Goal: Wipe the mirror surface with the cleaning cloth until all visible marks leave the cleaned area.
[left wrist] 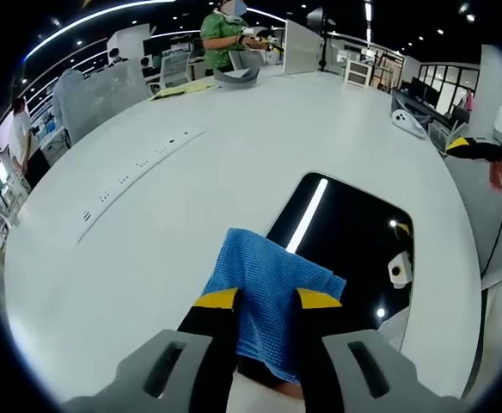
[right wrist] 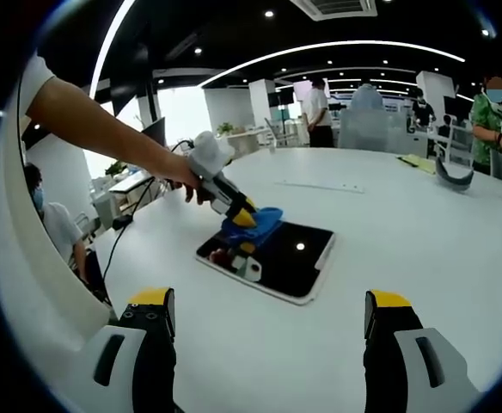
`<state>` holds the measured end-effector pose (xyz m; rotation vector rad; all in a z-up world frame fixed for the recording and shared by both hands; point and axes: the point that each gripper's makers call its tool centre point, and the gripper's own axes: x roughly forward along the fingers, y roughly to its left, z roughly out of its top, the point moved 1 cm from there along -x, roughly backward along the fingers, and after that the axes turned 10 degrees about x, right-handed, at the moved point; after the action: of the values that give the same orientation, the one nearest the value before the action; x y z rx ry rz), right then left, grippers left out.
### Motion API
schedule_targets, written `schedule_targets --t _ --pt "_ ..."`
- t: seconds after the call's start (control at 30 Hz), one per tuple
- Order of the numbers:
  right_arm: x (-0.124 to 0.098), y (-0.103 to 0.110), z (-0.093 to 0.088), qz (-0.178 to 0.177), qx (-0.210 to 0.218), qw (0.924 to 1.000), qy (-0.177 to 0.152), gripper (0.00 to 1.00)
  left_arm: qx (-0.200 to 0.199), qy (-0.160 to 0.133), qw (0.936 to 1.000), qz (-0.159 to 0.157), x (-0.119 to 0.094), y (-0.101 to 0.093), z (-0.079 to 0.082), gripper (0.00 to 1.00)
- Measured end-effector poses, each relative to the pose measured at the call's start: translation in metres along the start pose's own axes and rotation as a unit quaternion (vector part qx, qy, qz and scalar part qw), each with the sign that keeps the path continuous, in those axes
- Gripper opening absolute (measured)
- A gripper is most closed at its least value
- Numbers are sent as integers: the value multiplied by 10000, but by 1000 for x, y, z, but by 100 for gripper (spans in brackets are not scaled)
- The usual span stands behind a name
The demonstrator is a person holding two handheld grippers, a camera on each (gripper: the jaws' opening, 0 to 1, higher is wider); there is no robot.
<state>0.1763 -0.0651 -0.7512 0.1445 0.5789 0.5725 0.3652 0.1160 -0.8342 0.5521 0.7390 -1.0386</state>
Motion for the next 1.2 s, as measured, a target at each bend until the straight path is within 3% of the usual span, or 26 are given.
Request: schedule_targets --t 0.8,1.2 --pt "-1 5 -1 -6 -50 10000 30 91 -18 67 10000 1 -13 7 -16 23" --pt "-3 10 1 2 -97 10000 6 91 -49 78 9998 165 -14 6 -17 24"
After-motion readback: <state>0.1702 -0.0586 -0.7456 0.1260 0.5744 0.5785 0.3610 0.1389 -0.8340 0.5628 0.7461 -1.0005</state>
